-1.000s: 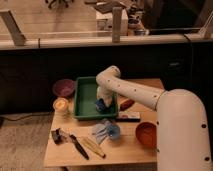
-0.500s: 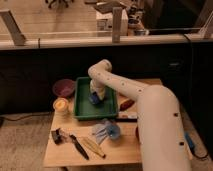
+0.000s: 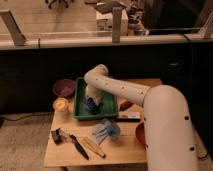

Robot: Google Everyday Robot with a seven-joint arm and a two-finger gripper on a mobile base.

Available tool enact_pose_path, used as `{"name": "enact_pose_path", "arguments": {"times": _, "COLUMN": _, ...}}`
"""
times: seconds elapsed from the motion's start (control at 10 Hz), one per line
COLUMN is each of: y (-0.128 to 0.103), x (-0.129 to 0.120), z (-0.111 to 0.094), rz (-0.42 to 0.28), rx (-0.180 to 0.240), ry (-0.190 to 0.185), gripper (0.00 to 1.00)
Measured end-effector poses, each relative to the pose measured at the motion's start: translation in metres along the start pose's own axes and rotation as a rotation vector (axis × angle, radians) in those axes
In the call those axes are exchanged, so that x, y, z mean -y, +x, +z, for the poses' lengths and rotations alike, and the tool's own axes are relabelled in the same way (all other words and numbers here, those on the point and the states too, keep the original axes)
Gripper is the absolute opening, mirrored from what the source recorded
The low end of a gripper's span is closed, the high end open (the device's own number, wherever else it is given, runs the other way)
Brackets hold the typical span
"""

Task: Wipe tray with sponge

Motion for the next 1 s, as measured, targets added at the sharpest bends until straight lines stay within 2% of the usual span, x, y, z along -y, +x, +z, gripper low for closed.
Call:
{"name": "enact_pose_path", "arguments": {"times": 0.1, "y": 0.012, "x": -0.015, "z": -0.004, "rz": 0.029, "rx": -0.008, "ry": 0.005, "gripper": 0.0}}
{"name": "enact_pose_path", "arguments": {"times": 0.2, "y": 0.021, "x": -0.017, "z": -0.005, "rz": 0.046, "rx": -0.01, "ry": 0.012, "gripper": 0.0}}
{"name": "enact_pose_path", "arguments": {"times": 0.5, "y": 0.049, "x": 0.001, "z": -0.001, "rz": 0.079, "rx": -0.011, "ry": 0.039, "gripper": 0.0}}
{"name": "enact_pose_path", "arguments": {"times": 0.7, "y": 0.054, "x": 0.003, "z": -0.001, "rz": 0.096, "rx": -0.014, "ry": 0.051, "gripper": 0.0}}
{"name": "enact_pose_path", "arguments": {"times": 1.0, "y": 0.053, "x": 0.003, "z": 0.0, "rz": 0.096, "rx": -0.013, "ry": 0.05, "gripper": 0.0}}
